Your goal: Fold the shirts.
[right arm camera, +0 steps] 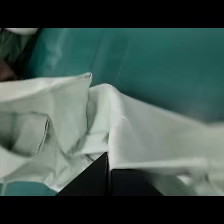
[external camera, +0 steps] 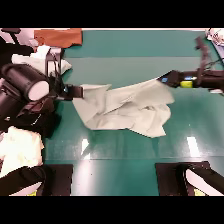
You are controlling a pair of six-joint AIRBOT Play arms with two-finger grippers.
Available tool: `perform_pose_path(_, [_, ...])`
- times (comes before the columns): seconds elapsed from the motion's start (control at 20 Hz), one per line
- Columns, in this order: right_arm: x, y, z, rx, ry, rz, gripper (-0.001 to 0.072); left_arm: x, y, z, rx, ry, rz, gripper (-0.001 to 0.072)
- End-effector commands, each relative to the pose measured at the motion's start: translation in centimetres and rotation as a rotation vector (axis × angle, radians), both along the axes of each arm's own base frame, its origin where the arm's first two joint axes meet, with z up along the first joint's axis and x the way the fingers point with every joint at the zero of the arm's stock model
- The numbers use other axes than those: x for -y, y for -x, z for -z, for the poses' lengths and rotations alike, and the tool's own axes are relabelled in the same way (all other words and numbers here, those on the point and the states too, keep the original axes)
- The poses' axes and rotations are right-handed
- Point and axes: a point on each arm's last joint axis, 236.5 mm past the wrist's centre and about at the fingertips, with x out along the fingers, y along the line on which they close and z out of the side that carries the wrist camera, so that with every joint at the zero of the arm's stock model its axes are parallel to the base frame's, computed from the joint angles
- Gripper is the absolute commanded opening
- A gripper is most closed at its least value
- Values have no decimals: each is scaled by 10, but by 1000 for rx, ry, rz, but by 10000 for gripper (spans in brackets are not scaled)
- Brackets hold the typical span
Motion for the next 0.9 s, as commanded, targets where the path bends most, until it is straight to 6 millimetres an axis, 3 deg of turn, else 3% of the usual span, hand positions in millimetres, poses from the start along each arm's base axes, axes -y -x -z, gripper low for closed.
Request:
perform_pose_path(0.0, [45, 2, -53, 192, 42, 138, 9, 15, -13, -40, 103, 87, 21, 25])
perform_pose_path(0.15, [60, -3, -61, 225, 53, 182, 9, 8, -22, -33, 110, 31, 8, 26])
perform_pose_path(0.4, [44, -18, -43, 132, 28, 115, 10, 6, -25, 4, 36, -38, 4, 26])
perform_pose_path(0.6, [39, -57, 0, -3, -21, 134, 11, -20, -23, 44, 4, -139, -67, 25])
perform_pose_path(0.75, [46, -91, 51, -125, -60, 201, 11, -36, -33, 70, 61, -170, -142, 26])
perform_pose_path(0.85, [52, -113, 75, -166, -69, 234, 11, -50, -37, 86, 65, -176, -179, 25])
